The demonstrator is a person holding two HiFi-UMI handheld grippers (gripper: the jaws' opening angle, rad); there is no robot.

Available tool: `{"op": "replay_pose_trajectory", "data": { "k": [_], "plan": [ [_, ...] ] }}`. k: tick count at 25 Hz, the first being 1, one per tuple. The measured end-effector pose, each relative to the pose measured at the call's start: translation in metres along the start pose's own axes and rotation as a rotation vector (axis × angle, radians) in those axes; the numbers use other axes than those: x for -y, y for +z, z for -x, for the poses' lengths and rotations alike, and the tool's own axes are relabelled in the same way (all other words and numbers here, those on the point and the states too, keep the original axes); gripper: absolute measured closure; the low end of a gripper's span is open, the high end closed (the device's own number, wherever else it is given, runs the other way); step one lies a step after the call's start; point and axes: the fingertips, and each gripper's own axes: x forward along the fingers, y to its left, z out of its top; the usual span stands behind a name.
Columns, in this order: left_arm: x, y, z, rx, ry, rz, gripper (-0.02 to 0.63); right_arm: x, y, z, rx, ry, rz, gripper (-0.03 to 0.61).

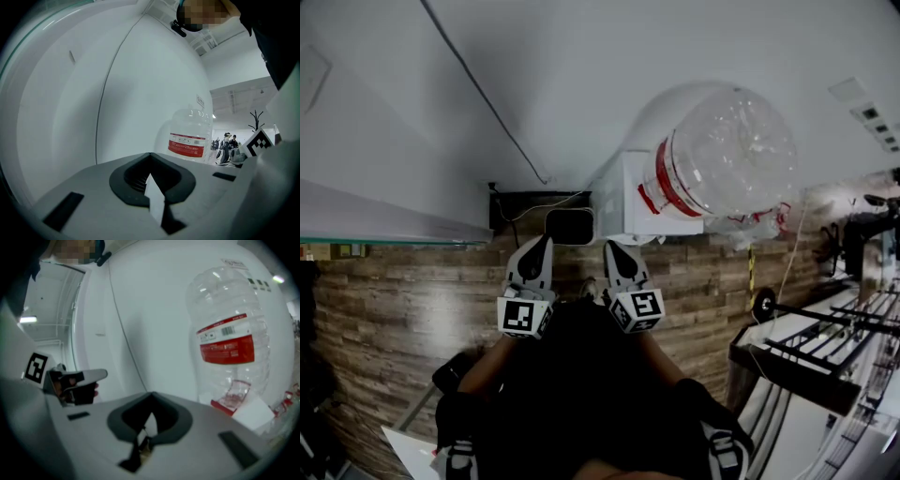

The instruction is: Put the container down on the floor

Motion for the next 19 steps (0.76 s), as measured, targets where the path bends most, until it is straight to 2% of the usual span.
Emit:
{"op": "replay_pose_trajectory", "data": {
  "k": [4,19],
  "plan": [
    [0.0017,0.0021,-0.0026,-0.012,-0.002,0.026,0.586,0.0022,-0.0007,0.0028,0.003,-0.012,-0.002,0.546],
    [0.0014,0.0046,-0.0079,-0.027,-0.006,0.004,0.586,0.0048,0.0011,0.0047,0.014,-0.029,-0.001,0.546]
  ]
}}
